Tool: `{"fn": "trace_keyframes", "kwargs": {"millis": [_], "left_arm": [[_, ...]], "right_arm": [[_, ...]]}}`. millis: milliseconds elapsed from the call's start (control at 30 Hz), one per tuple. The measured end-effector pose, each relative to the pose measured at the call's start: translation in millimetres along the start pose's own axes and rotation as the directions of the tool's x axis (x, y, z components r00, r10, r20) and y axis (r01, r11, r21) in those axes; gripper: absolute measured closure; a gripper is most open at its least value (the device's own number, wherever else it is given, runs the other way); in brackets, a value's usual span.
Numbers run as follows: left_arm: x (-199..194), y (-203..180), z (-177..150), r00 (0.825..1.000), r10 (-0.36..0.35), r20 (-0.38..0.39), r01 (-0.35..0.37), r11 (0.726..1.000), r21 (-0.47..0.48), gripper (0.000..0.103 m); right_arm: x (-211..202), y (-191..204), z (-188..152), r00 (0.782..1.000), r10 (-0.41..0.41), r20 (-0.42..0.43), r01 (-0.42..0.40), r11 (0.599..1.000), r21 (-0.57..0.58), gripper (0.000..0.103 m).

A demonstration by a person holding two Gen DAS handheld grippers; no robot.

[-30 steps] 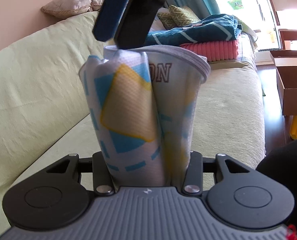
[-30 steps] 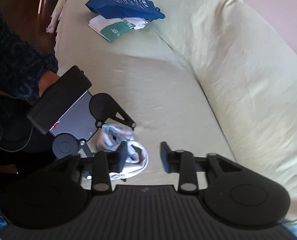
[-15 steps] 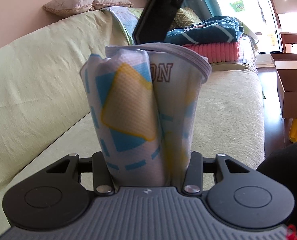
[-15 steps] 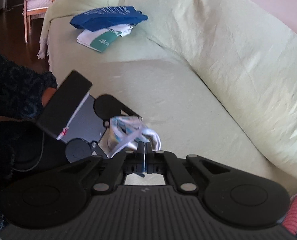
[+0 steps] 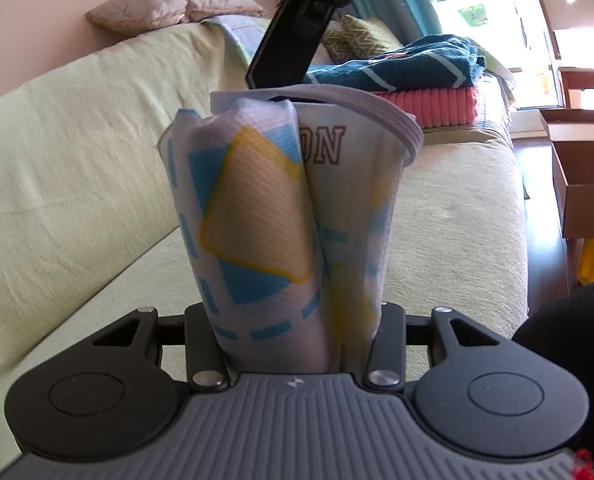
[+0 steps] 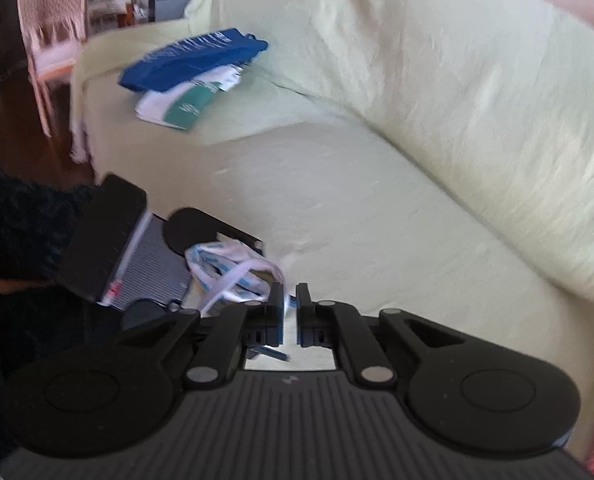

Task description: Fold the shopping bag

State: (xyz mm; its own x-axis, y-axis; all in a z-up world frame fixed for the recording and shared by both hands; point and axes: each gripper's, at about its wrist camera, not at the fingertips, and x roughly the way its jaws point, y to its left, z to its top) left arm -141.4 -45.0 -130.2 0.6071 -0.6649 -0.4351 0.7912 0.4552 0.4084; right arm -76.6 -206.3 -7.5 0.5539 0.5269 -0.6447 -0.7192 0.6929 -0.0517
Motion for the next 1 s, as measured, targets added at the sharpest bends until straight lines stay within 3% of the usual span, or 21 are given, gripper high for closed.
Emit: {"fn": "trace_keyframes", "kwargs": {"millis": [167,267,400,567,1000], "left_arm": [[-0.8,1.9,-0.8,1.000,-0.005,0.005,0.005,1.000,-0.010,0.054],[-1.2,1.7,-1.4,1.000,-0.006,0.005,0.006,1.000,-0.010,0.054],[-1.3,1.6,-1.5,1.000,-0.006,0.005,0.006,1.000,-0.011,0.053],[-0.3,0.5,-0.8,1.000,-0.007,0.002,0.007,1.000,-0.011,0.053],[1.7,-1.6,2.7,1.000,-0.002,-0.014,0.002,1.000,-0.010,0.053]], "right_arm": [[4.2,-21.6,-0.4,0.993,0.116,0.008,-0.117,0.987,0.106,0.096],[6.5,-19.1,1.4,0.993,0.120,0.011,-0.120,0.989,0.083,0.100],[4.7,0.0,5.5,0.998,0.056,-0.003,-0.056,0.997,-0.044,0.102],[-5.5,32.0,11.1,1.000,-0.011,0.020,0.015,0.978,-0.209,0.103],[6.6,90.7,23.8,0.991,-0.133,0.003,0.117,0.862,-0.493,0.103]]}}
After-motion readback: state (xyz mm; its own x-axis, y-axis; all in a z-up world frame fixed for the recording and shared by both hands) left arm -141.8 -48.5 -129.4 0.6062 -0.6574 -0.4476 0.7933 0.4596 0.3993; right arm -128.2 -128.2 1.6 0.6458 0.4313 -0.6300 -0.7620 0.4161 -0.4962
